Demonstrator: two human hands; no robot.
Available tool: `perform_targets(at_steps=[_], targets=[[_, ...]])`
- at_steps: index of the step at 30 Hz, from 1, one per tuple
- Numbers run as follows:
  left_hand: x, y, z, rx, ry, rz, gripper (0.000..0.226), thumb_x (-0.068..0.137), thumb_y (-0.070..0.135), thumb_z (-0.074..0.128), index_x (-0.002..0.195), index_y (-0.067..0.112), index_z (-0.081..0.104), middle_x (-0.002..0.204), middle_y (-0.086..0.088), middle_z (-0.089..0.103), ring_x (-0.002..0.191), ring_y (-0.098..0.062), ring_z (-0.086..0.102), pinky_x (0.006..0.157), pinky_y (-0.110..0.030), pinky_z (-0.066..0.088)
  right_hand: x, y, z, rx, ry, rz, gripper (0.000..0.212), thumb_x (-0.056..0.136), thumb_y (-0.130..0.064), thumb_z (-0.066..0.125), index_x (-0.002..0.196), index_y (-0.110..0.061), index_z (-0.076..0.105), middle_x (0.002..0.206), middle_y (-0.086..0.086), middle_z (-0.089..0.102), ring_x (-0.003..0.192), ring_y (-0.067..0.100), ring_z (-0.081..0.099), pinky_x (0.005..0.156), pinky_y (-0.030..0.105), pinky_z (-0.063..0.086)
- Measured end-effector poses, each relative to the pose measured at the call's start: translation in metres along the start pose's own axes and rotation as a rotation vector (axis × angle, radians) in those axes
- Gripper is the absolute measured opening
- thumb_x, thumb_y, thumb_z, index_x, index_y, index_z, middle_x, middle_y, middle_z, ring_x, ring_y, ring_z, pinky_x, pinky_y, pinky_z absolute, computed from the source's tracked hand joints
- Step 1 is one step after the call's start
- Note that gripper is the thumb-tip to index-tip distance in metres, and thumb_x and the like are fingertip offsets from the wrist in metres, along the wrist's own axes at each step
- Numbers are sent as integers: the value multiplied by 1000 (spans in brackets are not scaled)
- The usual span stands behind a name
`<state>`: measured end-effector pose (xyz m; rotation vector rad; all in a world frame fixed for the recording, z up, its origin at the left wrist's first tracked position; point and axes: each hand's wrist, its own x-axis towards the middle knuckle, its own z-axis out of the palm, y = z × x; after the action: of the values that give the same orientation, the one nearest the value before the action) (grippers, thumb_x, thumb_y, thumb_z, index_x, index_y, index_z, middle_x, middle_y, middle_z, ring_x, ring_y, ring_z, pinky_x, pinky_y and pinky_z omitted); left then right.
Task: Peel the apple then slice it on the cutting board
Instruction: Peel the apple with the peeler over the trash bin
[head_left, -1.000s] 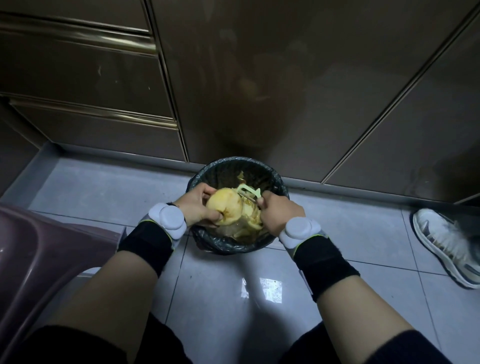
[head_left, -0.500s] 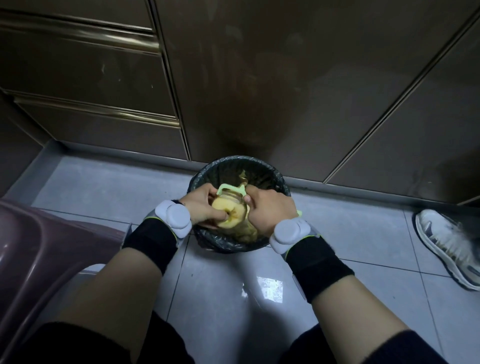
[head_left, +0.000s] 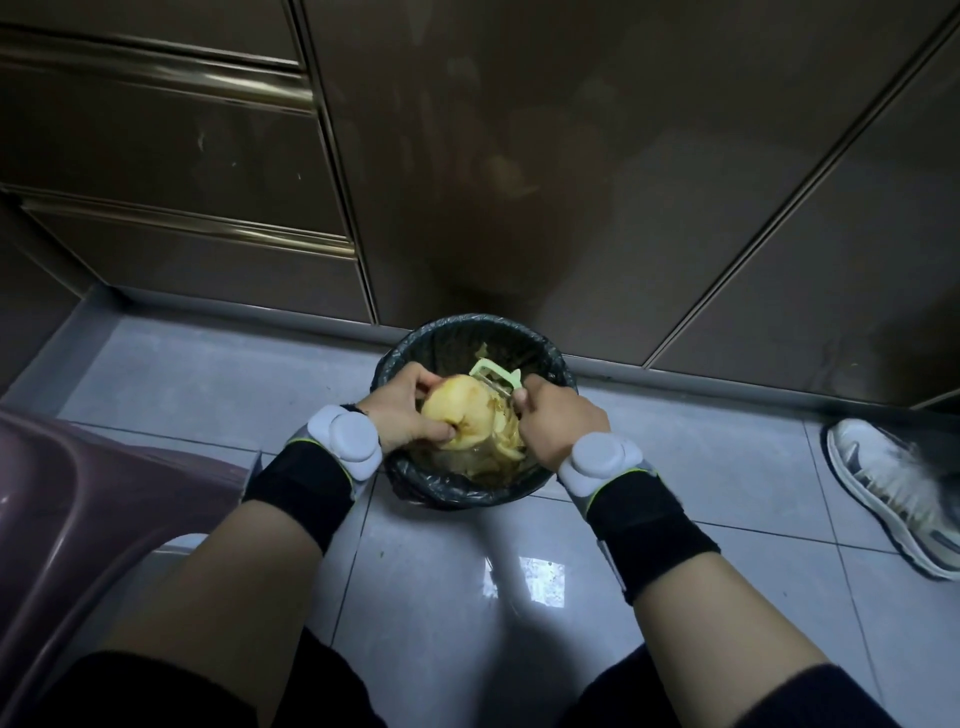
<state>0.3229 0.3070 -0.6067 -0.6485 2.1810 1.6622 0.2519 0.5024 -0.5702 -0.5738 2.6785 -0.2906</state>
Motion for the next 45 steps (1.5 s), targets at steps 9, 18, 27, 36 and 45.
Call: perform_targets(at_steps=[9, 18, 27, 36, 45], targets=[[0, 0, 6, -318, -17, -51, 54, 62, -4, 81, 97, 20, 48, 118, -17, 54, 108, -40, 61, 79, -58, 56, -9, -16, -6, 15, 45, -202, 22, 100, -37, 33, 103, -24, 50, 99, 8, 66, 92, 35, 59, 73, 38, 46], [-13, 13, 7, -520, -105, -11, 55, 68, -21, 69, 103, 16, 48, 102, -7, 58, 94, -26, 62, 59, -36, 60, 2, 4, 12, -87, -219, 110, 22, 89, -33, 46, 101, -25, 63, 105, 3, 68, 89, 27, 62, 71, 29, 39], [-3, 12, 10, -475, -63, -19, 59, 78, -21, 58, 109, 29, 55, 132, -19, 43, 111, -42, 58, 72, -54, 58, 5, -1, 4, 81, -61, 60, 22, 101, -35, 29, 101, -20, 46, 102, 11, 64, 90, 33, 59, 73, 37, 44], [8, -2, 4, -75, 42, 9, 84, 36, 42, 88, 111, 34, 52, 110, -2, 68, 108, -23, 63, 99, -46, 49, -2, -6, -5, 142, 36, -76, 24, 102, -37, 28, 94, -20, 42, 90, 8, 62, 87, 34, 58, 74, 40, 47], [12, -10, 0, 81, 25, 40, 75, 33, 39, 89, 100, 40, 56, 106, -1, 70, 99, -25, 68, 91, -48, 54, -6, -20, -6, -81, 46, -154, 21, 99, -35, 33, 108, -27, 50, 97, 7, 66, 89, 35, 61, 74, 39, 48]])
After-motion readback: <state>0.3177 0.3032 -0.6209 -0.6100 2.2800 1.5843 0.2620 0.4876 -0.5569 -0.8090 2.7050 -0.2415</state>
